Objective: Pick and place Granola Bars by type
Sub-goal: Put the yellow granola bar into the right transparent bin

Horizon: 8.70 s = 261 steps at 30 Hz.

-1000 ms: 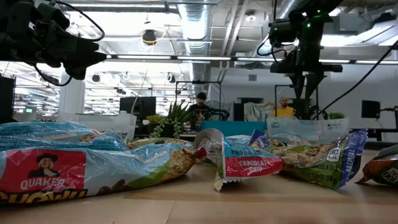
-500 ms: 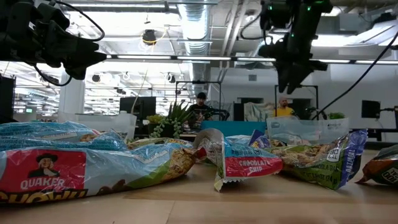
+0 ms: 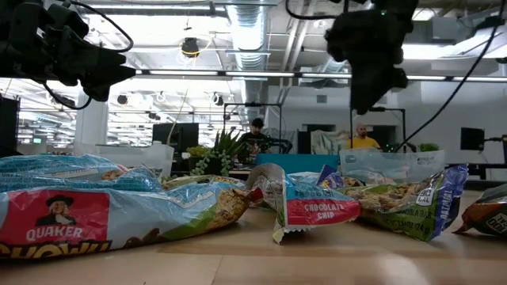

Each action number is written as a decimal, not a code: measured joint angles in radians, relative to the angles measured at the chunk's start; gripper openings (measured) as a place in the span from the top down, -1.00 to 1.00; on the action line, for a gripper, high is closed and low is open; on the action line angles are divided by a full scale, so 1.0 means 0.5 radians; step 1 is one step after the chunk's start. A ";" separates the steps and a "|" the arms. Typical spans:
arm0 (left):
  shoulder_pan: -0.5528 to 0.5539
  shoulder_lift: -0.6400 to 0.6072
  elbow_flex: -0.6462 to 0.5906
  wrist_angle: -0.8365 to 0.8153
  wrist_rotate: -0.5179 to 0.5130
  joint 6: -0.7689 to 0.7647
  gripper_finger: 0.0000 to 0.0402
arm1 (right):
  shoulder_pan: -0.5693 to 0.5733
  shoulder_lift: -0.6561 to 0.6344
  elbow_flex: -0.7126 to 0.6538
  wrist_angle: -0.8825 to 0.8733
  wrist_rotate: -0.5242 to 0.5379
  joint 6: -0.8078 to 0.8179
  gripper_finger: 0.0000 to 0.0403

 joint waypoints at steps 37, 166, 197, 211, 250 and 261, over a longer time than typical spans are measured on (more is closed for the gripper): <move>-0.001 0.006 0.000 0.001 -0.002 0.000 0.14 | 0.299 1.037 0.630 0.124 0.044 -0.162 0.00; 0.000 0.028 0.000 0.000 -0.001 0.001 0.14 | -1.276 -0.240 -0.095 -0.224 0.375 -0.229 0.34; -0.001 0.028 0.000 0.001 -0.002 0.000 0.14 | 0.632 -0.238 0.163 -0.285 -0.235 0.040 0.30; -0.001 0.028 0.000 0.001 -0.001 0.000 0.14 | 1.004 -0.238 0.163 -0.211 -0.277 0.159 0.29; 0.000 0.028 0.000 0.001 -0.001 0.000 0.14 | 1.107 0.955 0.436 0.103 -0.331 0.383 0.07; -0.001 0.028 0.000 0.000 -0.001 0.000 0.14 | 1.138 1.072 0.439 0.138 -0.450 0.384 0.13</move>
